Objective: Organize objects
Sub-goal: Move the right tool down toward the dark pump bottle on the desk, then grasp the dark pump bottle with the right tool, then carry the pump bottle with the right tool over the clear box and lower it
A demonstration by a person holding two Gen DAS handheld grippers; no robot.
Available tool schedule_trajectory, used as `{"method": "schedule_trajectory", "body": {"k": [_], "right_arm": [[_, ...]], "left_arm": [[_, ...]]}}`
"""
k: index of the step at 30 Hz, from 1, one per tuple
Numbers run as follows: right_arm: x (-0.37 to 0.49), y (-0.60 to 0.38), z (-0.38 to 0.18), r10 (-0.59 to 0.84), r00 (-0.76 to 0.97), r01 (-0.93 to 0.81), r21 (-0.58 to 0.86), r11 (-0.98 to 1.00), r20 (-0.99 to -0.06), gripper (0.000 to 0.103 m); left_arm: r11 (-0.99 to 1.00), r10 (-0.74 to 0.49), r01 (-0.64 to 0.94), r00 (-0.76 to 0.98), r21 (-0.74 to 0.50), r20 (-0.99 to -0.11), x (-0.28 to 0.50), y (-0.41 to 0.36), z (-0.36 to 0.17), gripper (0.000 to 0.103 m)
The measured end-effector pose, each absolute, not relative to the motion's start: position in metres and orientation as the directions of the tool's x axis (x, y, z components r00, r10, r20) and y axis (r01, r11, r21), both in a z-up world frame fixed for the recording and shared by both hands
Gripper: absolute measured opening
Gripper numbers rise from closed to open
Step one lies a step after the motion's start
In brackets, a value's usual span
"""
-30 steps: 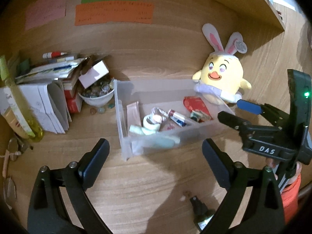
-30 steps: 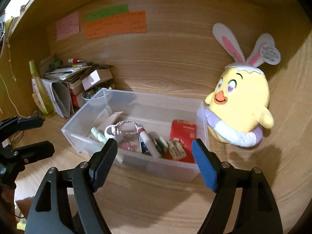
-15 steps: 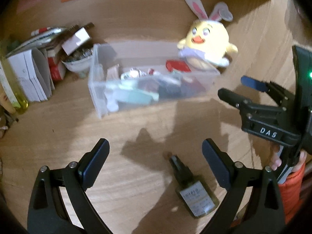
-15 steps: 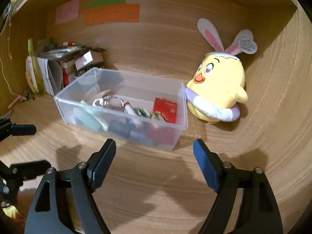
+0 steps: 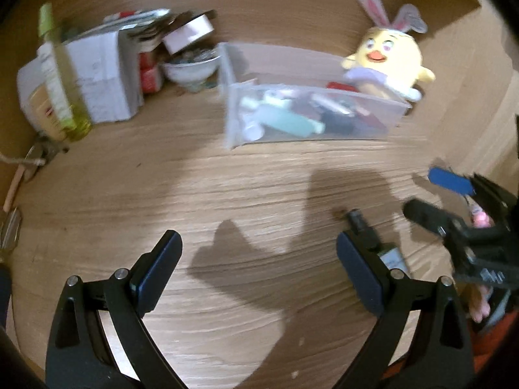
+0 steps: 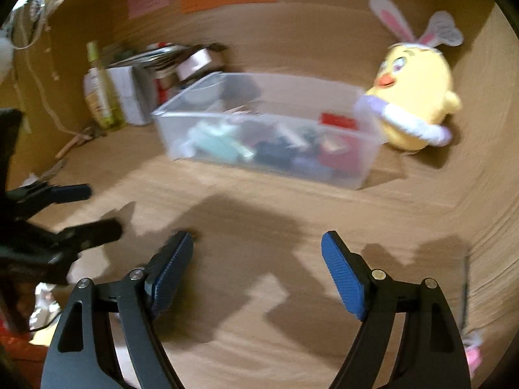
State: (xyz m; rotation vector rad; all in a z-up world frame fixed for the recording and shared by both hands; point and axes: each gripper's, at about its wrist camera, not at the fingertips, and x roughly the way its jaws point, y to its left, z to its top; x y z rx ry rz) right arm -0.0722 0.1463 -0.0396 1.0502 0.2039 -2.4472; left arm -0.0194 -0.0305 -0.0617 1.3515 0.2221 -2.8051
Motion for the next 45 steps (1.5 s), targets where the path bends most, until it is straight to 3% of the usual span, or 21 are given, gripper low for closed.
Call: {"method": "schedule_trajectory", "body": {"k": [12,14,16,18,27,31,36,41,45], "right_arm": [[-0.044,0.11,-0.065,-0.43,-0.481,0.58,0.091,-0.81,-0.764,0.078],[-0.044,0.111,-0.065,-0.434,-0.485,0.585,0.087,-0.807,-0.759,0.069],[-0.045,0.114,-0.065,-0.446,-0.472,0.59,0.103,-0.801,-0.76,0.046],[-0.049,0.117,-0.068,-0.449,-0.457,0.588,0.118,-0.8,-0.767,0.039],[-0.056,0.15,-0.061,-0.438,-0.527,0.51,0.141,-0.849,-0.728,0.038],[-0.066,0.169,-0.055,-0.42,-0.56,0.46,0.154,-0.874,-0.714,0.038],[-0.075,0.184,-0.05,-0.406,-0.584,0.421,0.166,-0.892,-0.703,0.038],[-0.079,0.192,-0.049,-0.399,-0.595,0.402,0.171,-0.899,-0.698,0.039],[-0.08,0.192,-0.051,-0.398,-0.594,0.401,0.172,-0.9,-0.699,0.039]], "left_arm": [[-0.984,0.04,0.114,-0.611,-0.138,-0.79,-0.017,-0.04,-0.073,0.097],[-0.983,0.041,0.116,-0.611,-0.141,-0.79,-0.018,-0.039,-0.074,0.097],[-0.984,0.045,0.111,-0.612,-0.142,-0.79,-0.018,-0.04,-0.074,0.097],[-0.983,0.057,0.104,-0.61,-0.151,-0.79,-0.02,-0.037,-0.074,0.097],[-0.987,0.107,0.027,-0.619,-0.158,-0.778,-0.037,-0.009,-0.069,0.096],[-0.991,0.118,-0.021,-0.615,-0.134,-0.779,-0.044,0.008,-0.069,0.079],[-0.989,0.147,-0.064,-0.596,-0.136,-0.79,-0.053,0.023,-0.073,0.067],[-0.984,0.177,-0.097,-0.568,-0.148,-0.804,-0.064,0.033,-0.078,0.046],[-0.983,0.182,-0.112,-0.563,-0.144,-0.806,-0.068,0.039,-0.079,0.036]]}}
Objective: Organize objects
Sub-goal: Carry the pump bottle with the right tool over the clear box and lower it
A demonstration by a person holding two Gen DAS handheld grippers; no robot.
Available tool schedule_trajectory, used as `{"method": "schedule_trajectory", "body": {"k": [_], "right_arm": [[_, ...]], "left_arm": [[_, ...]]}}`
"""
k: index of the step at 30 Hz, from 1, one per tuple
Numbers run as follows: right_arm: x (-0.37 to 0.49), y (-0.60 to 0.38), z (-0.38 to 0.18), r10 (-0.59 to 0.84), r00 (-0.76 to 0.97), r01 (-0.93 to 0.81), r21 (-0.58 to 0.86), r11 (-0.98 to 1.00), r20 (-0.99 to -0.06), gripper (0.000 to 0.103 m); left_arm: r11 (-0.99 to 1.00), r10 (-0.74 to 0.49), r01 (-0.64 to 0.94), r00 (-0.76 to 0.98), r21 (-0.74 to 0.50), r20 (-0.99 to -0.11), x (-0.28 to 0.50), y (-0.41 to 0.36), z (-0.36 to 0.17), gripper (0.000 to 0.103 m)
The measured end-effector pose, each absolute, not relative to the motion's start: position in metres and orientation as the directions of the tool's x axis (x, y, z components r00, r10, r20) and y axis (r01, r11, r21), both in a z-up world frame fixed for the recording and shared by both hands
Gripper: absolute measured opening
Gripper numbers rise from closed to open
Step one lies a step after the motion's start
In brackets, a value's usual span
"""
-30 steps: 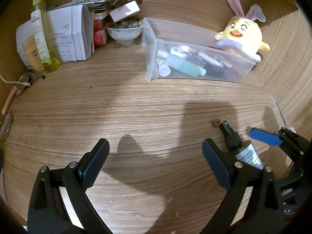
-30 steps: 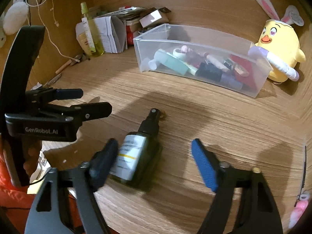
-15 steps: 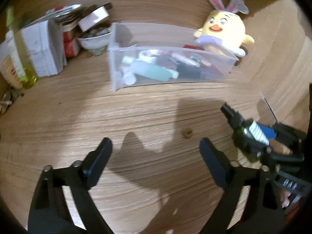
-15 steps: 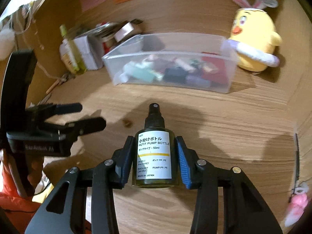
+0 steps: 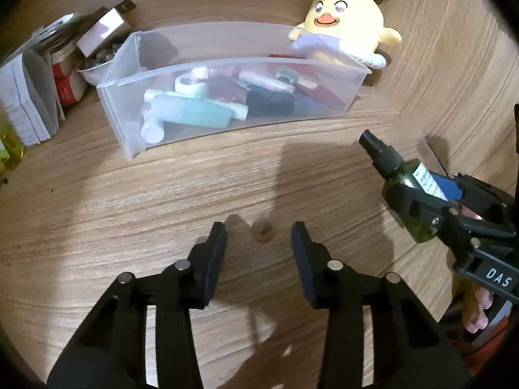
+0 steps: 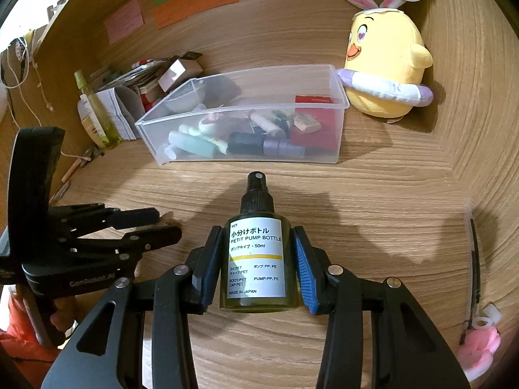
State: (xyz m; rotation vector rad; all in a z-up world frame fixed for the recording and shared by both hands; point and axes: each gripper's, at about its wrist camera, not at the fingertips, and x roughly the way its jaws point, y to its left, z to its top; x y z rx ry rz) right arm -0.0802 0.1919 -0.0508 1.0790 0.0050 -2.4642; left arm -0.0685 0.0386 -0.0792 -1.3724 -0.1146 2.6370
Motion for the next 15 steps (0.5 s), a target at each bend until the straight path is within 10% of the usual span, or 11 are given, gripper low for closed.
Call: {"method": "schedule_trajectory", "body": {"k": [5,15], "right_arm": [[-0.0826,0.1915,-0.0523,-0.398,-0.592,0.4,0.174,-0.9,-0.701,0.039],[-0.0854,0.1847,-0.0527,-0.401,-0.589,0.408,0.17,-0.897,-0.701,0.039]], "left_arm": [[-0.983,0.18,-0.13,-0.562,-0.129,-0.807,-0.0696,0.0437,-0.0815,0.013],[-0.987,0.162,-0.118,-0.603,-0.113,-0.781,-0.0661,0.0416,-0.0725,0.012]]}}
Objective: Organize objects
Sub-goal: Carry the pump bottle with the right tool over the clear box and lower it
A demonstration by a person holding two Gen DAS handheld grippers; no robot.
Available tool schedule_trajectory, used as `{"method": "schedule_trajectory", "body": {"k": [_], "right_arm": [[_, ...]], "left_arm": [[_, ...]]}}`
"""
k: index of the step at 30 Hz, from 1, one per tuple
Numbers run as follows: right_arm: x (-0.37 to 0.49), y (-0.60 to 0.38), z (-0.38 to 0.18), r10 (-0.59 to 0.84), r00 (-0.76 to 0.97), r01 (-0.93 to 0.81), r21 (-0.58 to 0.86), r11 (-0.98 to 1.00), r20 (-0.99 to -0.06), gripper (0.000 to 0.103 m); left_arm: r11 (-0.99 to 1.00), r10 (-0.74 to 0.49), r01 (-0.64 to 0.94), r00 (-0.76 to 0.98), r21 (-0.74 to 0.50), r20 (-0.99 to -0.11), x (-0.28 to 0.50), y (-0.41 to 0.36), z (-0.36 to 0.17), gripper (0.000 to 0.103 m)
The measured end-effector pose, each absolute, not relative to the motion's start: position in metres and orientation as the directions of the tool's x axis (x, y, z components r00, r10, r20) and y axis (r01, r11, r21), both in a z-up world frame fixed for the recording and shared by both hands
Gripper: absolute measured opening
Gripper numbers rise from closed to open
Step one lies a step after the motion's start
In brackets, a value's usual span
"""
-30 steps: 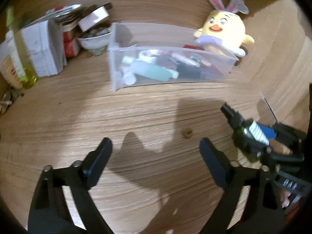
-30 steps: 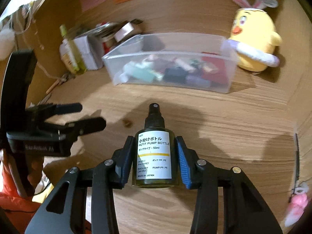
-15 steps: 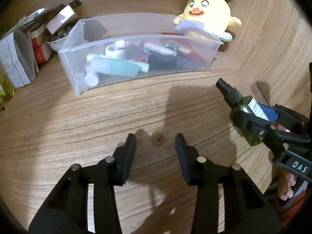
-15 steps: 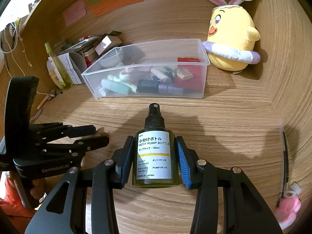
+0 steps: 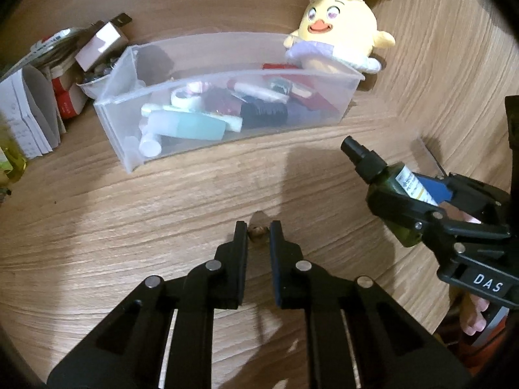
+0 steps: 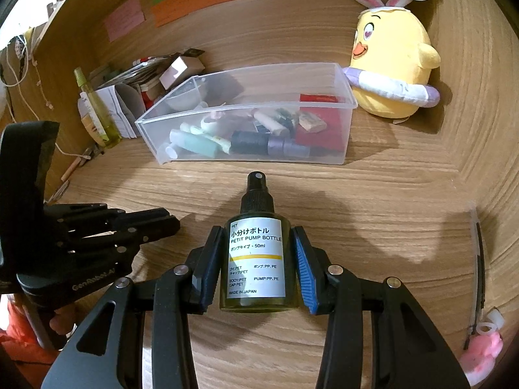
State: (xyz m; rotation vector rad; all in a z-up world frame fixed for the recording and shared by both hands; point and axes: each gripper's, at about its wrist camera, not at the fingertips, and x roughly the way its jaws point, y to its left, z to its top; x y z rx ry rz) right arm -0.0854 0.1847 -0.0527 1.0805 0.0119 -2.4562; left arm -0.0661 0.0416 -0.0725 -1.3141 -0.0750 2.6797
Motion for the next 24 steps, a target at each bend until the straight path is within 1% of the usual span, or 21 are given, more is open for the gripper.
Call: {"method": "schedule_trajectory", "body": {"k": [9,24], "right_arm": [[-0.09,0.175,-0.033,-0.416,-0.622,0.425,0.16,-0.891,-0.664,0.039],[-0.102,0.162,0.017,-0.423,-0.709,0.444,0.108,-0.889,-0.564,0.039]], "left_arm": [[-0.99,0.139,-0.079,-0.672,-0.117,-0.727,-0.066,0.025,-0.046,0.012],[-0.995,0.058,0.0,-0.796,-0.095,-0.602,-0.071,-0.007,0.01,0.012]]}}
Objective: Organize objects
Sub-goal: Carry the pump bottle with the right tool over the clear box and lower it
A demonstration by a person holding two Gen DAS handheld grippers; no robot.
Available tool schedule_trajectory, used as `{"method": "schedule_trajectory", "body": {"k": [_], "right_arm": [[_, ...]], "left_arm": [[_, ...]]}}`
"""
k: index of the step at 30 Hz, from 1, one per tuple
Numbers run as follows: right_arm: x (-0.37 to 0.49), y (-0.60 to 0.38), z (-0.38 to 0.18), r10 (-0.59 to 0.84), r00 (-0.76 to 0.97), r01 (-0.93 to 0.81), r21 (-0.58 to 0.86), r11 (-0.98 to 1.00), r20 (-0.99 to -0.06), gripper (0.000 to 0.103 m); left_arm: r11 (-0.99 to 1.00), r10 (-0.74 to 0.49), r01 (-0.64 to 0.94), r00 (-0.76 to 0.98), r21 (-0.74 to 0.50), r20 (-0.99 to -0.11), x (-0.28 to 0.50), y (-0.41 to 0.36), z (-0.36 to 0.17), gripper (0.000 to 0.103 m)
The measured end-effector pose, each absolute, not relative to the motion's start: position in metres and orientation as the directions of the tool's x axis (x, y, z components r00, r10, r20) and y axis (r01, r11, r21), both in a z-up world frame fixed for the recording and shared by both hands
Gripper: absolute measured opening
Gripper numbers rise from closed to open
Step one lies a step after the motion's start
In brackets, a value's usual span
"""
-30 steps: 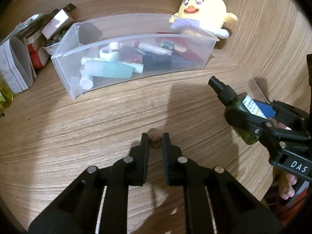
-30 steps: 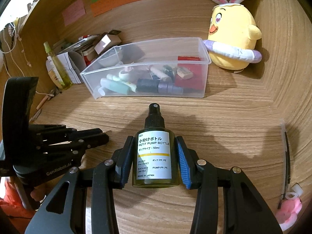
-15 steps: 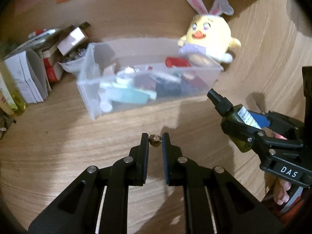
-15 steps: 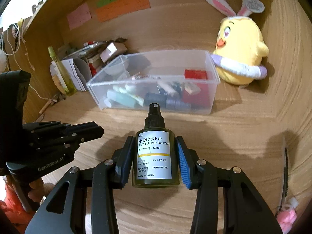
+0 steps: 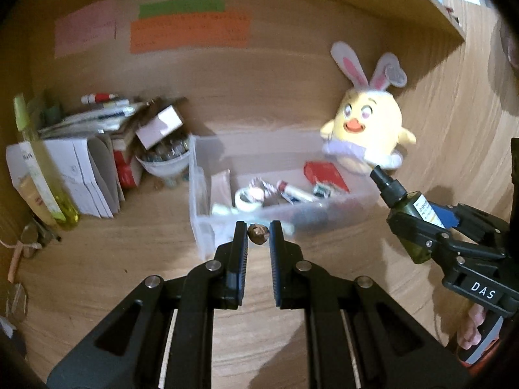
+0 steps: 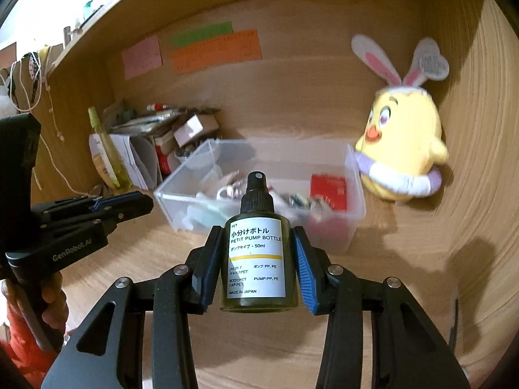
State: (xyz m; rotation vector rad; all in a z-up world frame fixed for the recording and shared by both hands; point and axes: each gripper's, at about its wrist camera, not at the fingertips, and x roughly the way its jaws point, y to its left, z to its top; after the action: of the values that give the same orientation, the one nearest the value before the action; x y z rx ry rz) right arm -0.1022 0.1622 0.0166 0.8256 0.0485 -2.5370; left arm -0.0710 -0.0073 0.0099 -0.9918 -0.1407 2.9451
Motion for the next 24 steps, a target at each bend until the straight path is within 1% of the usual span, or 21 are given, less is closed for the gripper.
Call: {"method": "schedule_trajectory", "body": {"k": [9,15,24], "right_arm": [[-0.104,0.154,0.049,-0.429,-0.76,0.459,0.065,-0.886,-0.489,0.039],[-0.114,0.147,0.063,-0.445,-0.765,0.474,0.061,-0.878,-0.465,0.039],[-0.145,0.144,0.075,-0.436,-0.779,0.465,0.051,-0.884,-0.451,0.039]], "left_arm": [[-0.997,0.047,-0.007,-0.837,-0.076,-0.545,-0.078,-0.009,0.035,0.012],[-0.997,0.051,-0.013,-0.853,-0.077,-0.519,-0.091,-0.009,0.048,0.012],[-0.995,0.066,-0.011,-0.837,-0.103,-0.544,-0.121,-0.014,0.051,0.012]]}}
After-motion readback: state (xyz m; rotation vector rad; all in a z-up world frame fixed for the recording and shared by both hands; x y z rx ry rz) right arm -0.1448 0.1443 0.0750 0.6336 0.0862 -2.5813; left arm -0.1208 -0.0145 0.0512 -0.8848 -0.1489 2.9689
